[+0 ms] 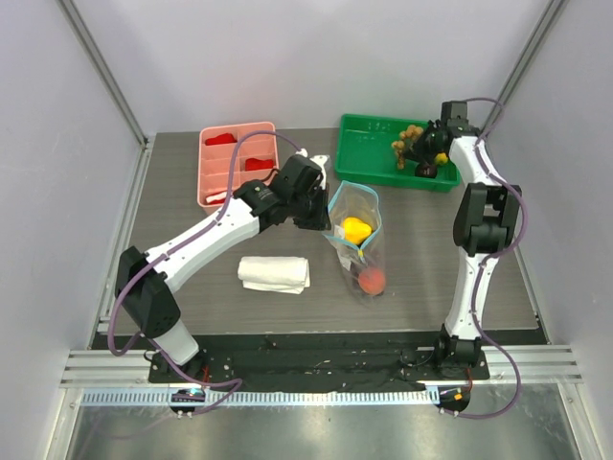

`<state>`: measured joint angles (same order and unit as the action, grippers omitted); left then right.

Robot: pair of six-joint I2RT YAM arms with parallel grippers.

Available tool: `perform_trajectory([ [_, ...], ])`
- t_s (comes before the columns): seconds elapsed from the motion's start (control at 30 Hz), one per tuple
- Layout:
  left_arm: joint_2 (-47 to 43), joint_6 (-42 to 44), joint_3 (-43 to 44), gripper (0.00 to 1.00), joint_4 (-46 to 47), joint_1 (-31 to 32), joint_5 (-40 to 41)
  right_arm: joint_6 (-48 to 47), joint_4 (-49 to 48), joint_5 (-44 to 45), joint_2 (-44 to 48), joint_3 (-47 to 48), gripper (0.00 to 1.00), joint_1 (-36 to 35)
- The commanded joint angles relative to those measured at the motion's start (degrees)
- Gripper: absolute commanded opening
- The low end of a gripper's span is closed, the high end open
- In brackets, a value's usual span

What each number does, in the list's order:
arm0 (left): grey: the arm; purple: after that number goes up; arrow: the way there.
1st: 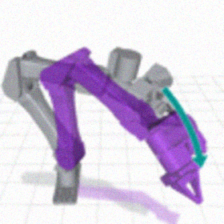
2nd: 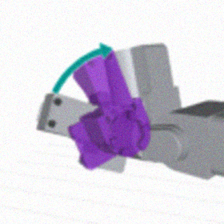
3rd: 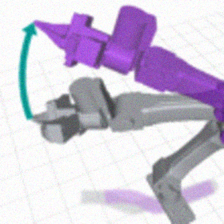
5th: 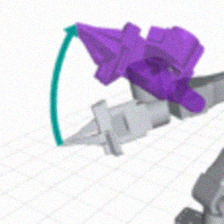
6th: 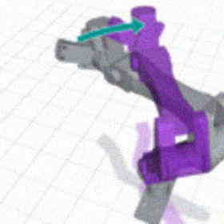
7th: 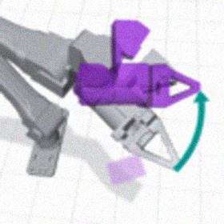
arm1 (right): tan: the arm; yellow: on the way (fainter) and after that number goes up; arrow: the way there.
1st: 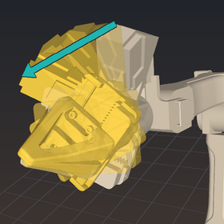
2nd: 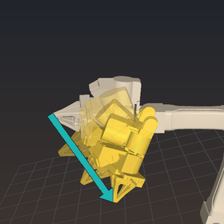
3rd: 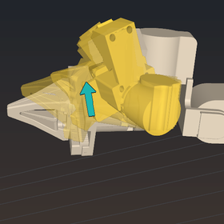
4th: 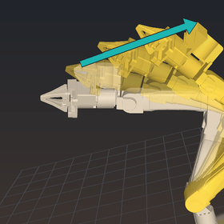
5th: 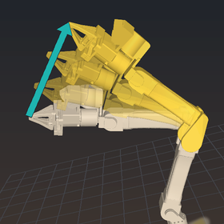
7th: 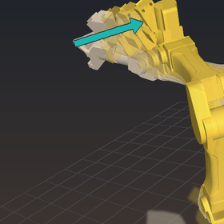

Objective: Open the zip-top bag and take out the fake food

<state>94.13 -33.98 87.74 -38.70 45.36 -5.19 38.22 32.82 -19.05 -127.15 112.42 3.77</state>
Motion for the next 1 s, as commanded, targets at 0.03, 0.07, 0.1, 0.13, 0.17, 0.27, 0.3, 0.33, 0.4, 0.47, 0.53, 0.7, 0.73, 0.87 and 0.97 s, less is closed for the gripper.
perform_trajectory([
  [0.03,-0.96,0.4,1.29,0.0,0.29,-0.01,-0.61,-12.72,-4.87,7.52,-4.67,7.1,0.04,-0.43],
  [0.07,-0.7,0.4,1.29,0.0,0.29,0.07,-0.61,-13.25,-4.61,8.49,-5.38,8.42,0.07,-0.34],
  [0.1,-0.44,0.4,1.38,0.0,0.12,0.08,-0.61,-14.04,-3.39,9.55,-6.43,9.3,0.26,-0.34],
  [0.13,-0.26,0.32,1.64,0.0,-0.06,0.08,-0.52,-14.48,-2.68,10.86,-6.7,10.18,0.36,-0.34],
  [0.17,-0.09,0.23,1.9,0.0,-0.15,-0.01,-0.52,-14.75,-1.98,13.05,-6.62,10.88,0.46,-0.34],
  [0.27,0.0,-0.12,2.08,0.0,-0.15,-0.01,-0.7,-15.36,0.75,16.75,-5.48,12.02,0.7,-0.34],
  [0.3,0.0,-0.04,2.17,0.0,-0.15,0.07,-0.7,-15.54,3.71,17.37,-5.21,12.81,0.75,-0.34],
  [0.33,0.0,-0.12,2.34,0.0,-0.15,0.08,-0.78,-15.19,5.92,18.34,-4.78,13.95,0.75,-0.34],
  [0.4,0.35,-0.21,2.78,0.0,0.02,0.07,-1.22,-13.53,14.26,22.82,-3.98,17.64,0.78,-0.52],
  [0.47,0.71,-0.21,3.83,0.0,0.11,-0.01,-1.75,-10.71,24.25,26.15,-1.88,20.45,0.79,-0.78],
  [0.53,1.14,-0.47,6.47,0.0,-0.41,-0.01,-2.28,-10.27,28.16,27.66,0.93,19.51,0.79,-1.31],
  [0.7,0.62,-0.39,8.67,0.0,0.11,0.08,-2.98,-10.97,30.81,25.47,16.04,8.88,0.8,-2.45],
  [0.73,0.97,-0.39,8.93,0.0,0.29,-0.01,-3.24,-11.14,31.6,24.42,18.15,8.0,0.79,-3.58],
  [0.87,1.85,-1.44,9.29,0.0,1.78,0.16,-5.62,-15.87,36.07,21.43,25.98,8.78,0.78,-12.45],
  [0.97,2.9,-1.53,9.73,0.0,2.13,0.25,-5.79,-17.21,38.63,23.53,31.51,9.75,0.74,-21.51],
])
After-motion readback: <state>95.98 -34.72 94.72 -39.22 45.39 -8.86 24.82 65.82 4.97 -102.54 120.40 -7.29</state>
